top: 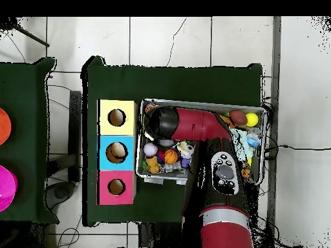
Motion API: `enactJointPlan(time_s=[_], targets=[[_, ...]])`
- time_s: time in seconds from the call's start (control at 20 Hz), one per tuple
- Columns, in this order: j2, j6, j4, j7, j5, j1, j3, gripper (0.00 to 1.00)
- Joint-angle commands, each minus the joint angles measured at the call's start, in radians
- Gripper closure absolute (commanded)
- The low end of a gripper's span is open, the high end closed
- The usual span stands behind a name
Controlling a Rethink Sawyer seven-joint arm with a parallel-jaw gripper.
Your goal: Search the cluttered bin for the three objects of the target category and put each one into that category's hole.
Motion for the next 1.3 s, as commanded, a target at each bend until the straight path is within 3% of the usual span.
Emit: enactJointPlan(time_s=[0.05,0.7,1.3], targets=[[0.015,0.061,0.028,0.060,0.020,0.008,0.092,1.00],[0.001,0.043,0.048,0.161,0.050,0.067,0.061,1.00],[0.018,0.052,0.016,0.205,0.104,0.125,0.043,1.00]])
